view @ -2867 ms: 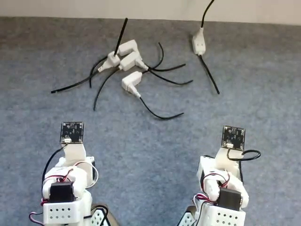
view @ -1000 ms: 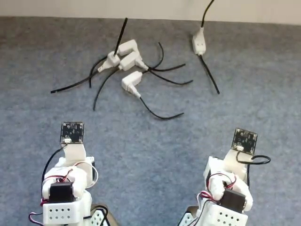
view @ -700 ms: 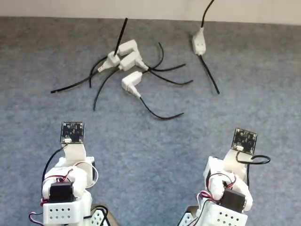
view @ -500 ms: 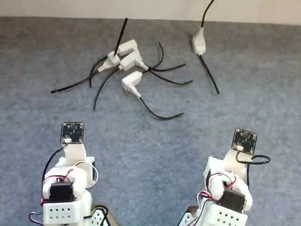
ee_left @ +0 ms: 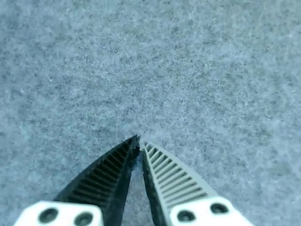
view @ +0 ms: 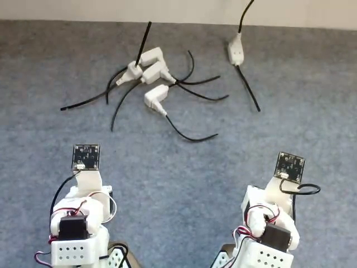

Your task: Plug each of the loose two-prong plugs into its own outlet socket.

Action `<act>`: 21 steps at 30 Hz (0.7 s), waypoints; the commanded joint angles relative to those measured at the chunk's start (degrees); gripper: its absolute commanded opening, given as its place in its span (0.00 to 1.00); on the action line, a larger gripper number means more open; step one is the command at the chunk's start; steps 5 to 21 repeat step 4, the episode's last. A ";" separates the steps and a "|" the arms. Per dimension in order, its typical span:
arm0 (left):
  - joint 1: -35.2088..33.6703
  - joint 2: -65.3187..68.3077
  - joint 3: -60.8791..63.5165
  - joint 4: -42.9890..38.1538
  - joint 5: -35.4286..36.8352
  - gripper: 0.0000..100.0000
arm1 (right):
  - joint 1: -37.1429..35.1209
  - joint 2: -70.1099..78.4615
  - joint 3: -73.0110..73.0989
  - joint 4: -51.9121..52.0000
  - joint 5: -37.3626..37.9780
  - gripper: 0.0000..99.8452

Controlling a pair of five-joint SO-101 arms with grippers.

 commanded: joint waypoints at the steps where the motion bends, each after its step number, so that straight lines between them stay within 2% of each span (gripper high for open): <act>1: 0.66 0.04 1.01 0.26 -0.26 0.01 | 0.75 -0.40 8.40 0.13 -0.35 0.01; 21: 0.66 0.04 1.01 0.26 -0.26 0.01 | 0.75 -0.40 8.40 0.13 -0.35 0.01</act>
